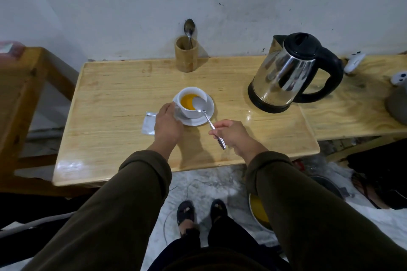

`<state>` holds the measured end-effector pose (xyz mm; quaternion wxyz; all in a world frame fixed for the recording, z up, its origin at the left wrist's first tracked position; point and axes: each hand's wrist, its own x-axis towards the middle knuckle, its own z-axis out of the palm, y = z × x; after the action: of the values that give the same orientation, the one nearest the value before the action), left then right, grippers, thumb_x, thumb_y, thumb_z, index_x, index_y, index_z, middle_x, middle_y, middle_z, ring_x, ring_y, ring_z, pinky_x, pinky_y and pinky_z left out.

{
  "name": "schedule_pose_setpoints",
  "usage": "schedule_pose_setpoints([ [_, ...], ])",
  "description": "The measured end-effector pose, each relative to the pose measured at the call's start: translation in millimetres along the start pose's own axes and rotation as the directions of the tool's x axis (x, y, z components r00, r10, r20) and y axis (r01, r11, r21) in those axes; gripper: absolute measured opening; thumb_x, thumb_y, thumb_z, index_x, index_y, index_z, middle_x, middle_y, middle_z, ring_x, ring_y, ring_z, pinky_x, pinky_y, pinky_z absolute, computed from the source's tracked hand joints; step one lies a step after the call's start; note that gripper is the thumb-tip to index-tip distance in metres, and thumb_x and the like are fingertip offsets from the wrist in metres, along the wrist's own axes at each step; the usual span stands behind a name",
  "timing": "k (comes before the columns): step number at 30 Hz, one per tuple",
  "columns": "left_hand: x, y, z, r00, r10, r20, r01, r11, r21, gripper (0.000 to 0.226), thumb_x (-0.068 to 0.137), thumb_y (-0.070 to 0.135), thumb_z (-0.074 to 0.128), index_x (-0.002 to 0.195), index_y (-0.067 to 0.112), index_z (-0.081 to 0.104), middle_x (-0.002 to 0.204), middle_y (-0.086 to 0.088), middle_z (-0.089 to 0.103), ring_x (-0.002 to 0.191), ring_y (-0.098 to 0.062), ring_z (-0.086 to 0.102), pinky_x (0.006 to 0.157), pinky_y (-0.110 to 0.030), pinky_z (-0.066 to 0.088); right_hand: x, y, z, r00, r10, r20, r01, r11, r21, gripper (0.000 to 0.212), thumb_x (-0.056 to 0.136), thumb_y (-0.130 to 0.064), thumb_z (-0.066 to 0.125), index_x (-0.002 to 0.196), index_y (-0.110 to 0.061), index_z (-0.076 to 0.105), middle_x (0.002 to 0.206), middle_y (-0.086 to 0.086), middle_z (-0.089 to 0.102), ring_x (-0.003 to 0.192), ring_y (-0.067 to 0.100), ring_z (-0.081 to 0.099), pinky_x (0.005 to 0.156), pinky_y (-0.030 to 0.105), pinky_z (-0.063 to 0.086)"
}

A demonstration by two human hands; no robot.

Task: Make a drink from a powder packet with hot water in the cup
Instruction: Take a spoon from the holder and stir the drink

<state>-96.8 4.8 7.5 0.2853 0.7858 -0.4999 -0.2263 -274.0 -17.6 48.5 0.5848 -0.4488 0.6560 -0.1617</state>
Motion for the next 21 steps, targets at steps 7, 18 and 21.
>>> schedule_pose_setpoints([
  [7, -5.1, 0.9, 16.4, 0.997, -0.043, -0.061, 0.041, 0.999, -0.03, 0.057, 0.087, 0.002, 0.049, 0.142, 0.005, 0.037, 0.151, -0.01, 0.034, 0.137, -0.025, 0.037, 0.11, -0.03, 0.031, 16.3, 8.5, -11.4, 0.997, 0.072, -0.028, -0.069, 0.993, 0.095, 0.022, 0.084, -0.004, 0.062, 0.071, -0.021, 0.059, 0.073, 0.005, 0.065, 0.062, 0.013, 0.057, 0.052, 0.024, 0.039],
  [18, -13.2, 6.3, 48.3, 0.987, -0.077, -0.138, 0.085, 0.995, 0.057, 0.073, 0.087, 0.009, 0.051, 0.15, 0.004, 0.014, 0.158, -0.016, 0.017, 0.147, -0.028, 0.02, 0.114, -0.037, 0.031, 64.8, 24.5, -44.7, 0.973, 0.104, -0.207, -0.119, 0.991, -0.06, 0.026, 0.076, -0.007, 0.071, 0.059, -0.025, 0.063, 0.083, 0.003, 0.065, 0.083, 0.023, 0.063, 0.091, 0.04, 0.055],
  [21, -15.1, 10.0, 57.0, 0.983, -0.14, -0.117, 0.137, 0.99, -0.033, 0.085, 0.085, 0.018, 0.058, 0.152, 0.008, 0.005, 0.159, -0.016, 0.012, 0.147, -0.031, 0.016, 0.113, -0.039, 0.03, 71.8, 26.2, -48.4, 0.981, 0.084, -0.176, -0.114, 0.98, -0.166, 0.014, 0.081, -0.012, 0.067, 0.094, -0.012, 0.073, 0.1, 0.011, 0.071, 0.083, 0.019, 0.058, 0.089, 0.034, 0.052],
])
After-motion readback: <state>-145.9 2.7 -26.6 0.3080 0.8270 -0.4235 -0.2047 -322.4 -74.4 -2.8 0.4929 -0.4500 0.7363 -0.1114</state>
